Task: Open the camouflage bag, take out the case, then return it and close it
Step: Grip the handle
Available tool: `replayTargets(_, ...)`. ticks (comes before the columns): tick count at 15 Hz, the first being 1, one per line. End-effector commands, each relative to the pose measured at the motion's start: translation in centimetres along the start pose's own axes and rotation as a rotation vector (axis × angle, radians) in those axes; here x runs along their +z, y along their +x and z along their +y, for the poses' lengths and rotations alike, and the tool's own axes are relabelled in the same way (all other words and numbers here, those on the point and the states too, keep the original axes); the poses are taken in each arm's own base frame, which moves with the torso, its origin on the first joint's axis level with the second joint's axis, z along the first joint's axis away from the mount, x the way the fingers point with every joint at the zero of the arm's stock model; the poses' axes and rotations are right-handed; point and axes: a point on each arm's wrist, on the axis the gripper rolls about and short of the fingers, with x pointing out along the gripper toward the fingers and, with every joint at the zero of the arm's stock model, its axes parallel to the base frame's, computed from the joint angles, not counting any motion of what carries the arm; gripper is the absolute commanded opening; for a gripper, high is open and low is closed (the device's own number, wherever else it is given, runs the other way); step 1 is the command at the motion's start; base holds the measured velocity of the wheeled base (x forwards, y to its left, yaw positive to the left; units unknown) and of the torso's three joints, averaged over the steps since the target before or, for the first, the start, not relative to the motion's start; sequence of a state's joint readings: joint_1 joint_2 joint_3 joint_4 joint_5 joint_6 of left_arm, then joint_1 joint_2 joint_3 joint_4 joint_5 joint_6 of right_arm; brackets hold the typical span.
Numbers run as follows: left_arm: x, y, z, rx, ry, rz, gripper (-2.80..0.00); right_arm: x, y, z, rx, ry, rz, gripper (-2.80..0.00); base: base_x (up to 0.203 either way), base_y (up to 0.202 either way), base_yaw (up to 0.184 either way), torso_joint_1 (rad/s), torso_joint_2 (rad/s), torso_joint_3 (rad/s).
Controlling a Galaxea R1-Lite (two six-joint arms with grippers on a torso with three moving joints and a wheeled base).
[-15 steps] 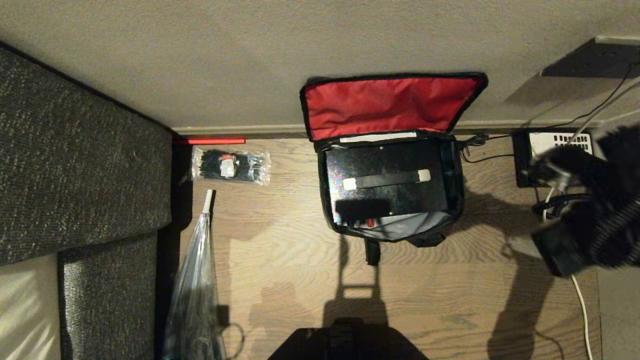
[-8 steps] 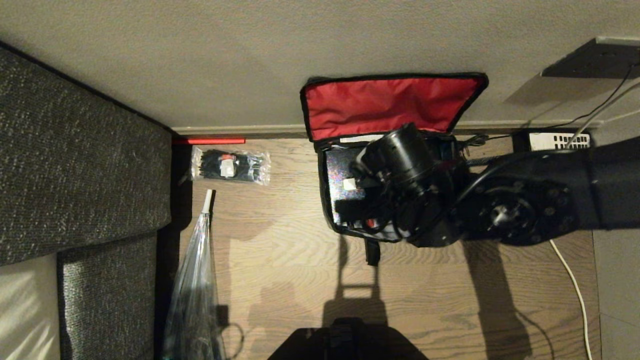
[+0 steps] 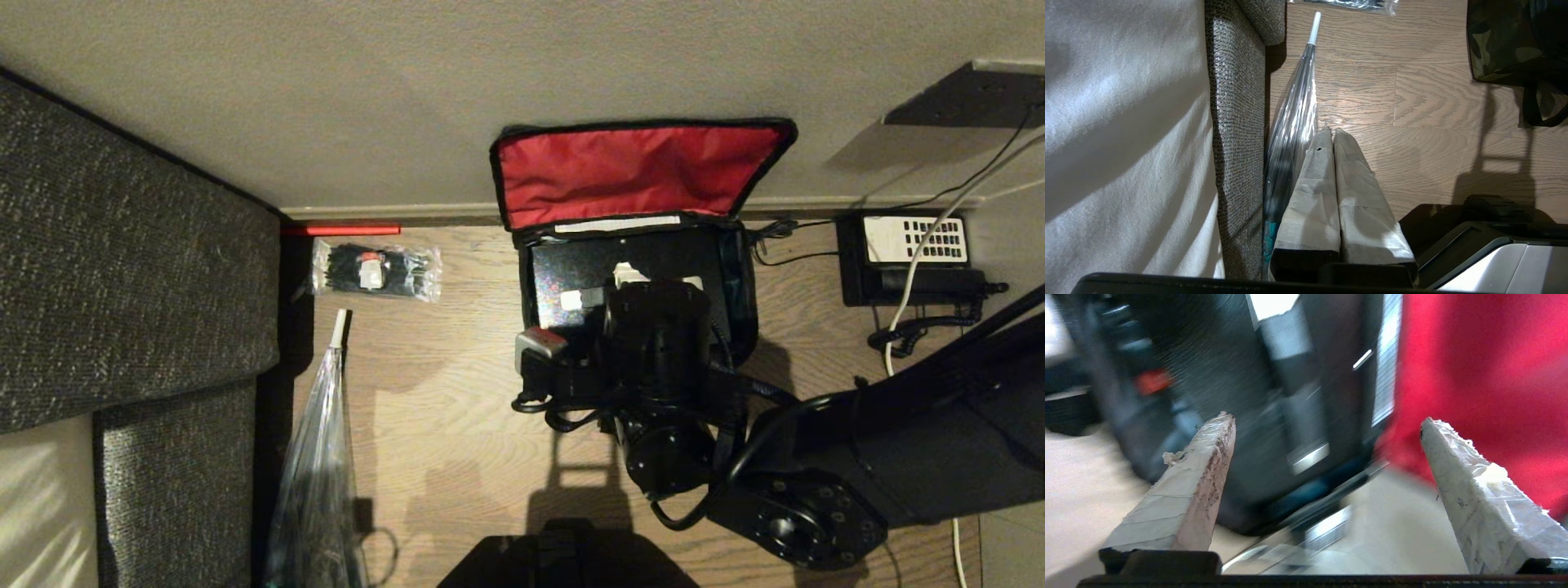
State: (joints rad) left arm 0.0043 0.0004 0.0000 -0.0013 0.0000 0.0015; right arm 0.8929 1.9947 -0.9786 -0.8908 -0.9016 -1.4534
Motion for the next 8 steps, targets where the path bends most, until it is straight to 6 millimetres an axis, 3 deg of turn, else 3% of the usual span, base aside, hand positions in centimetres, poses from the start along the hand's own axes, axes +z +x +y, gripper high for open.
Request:
replayTargets(1,-0.1,0.0,0.0,0.000,0.000,0.000,-2.80,-1.4,0.9,0.6,-0.154,-0.166,-0.037,0.00,0.000,0.000,0.000,0.000,0.00,0.000)
replayTargets(3,-0.1,0.0,0.0,0.000,0.000,0.000,-2.80,-2.7,2.2,1.7,-0.114,-0.309,0.029,0.00,0.000,0.000,0.000,0.000,0.00,0.000)
replayTargets(5,0.0,0.0,0.0,0.000,-0.001,-0.001,-2.80,-2.5,3.0,0.9,-0.114,-0.267,0.203,0.00,0.000,0.000,0.000,0.000,0.00,0.000)
replayTargets(8,-0.1,0.0,0.0,0.000,0.000,0.001,-2.80,-1.9,3.6,2.5,-0.122,-0.180,0.317,0.00,0.000,0.000,0.000,0.000,0.00,0.000)
